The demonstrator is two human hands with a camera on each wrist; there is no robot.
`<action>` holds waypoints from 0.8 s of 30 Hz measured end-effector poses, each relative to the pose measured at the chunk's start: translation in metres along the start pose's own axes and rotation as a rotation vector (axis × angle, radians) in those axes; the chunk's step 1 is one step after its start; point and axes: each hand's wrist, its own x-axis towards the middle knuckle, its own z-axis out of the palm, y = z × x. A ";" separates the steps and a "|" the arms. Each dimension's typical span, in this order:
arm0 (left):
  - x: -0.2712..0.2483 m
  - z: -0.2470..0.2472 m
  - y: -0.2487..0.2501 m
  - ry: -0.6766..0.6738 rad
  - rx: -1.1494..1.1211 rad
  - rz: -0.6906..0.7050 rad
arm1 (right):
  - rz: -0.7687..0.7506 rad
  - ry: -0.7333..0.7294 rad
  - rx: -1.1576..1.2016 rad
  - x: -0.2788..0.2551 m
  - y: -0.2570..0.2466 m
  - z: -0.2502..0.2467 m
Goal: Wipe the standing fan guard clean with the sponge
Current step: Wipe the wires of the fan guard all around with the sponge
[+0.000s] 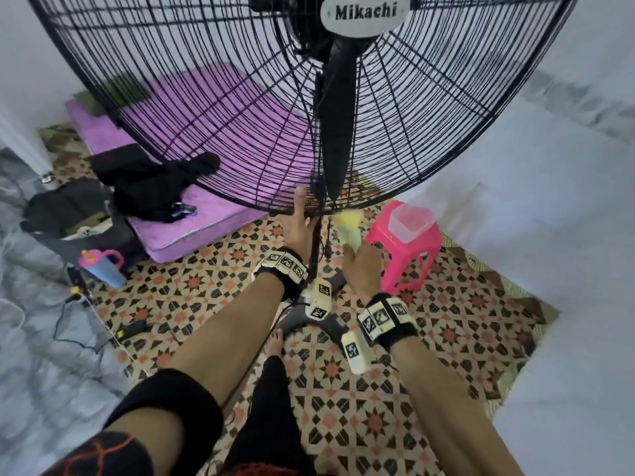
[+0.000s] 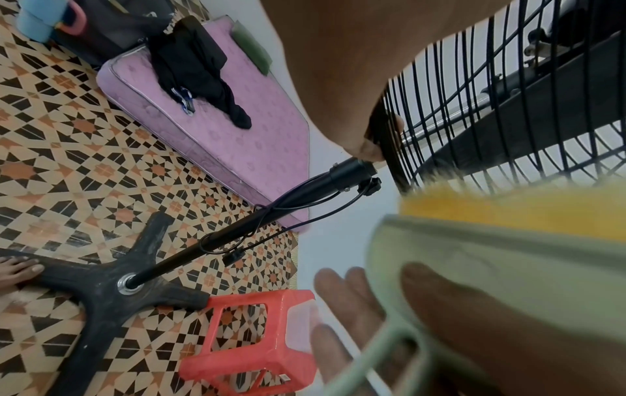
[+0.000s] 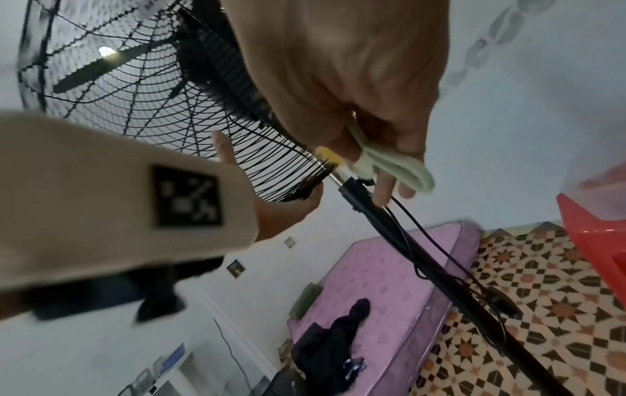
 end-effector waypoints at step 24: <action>-0.009 0.008 0.007 0.042 -0.025 -0.020 | -0.040 0.074 0.022 0.012 0.017 0.017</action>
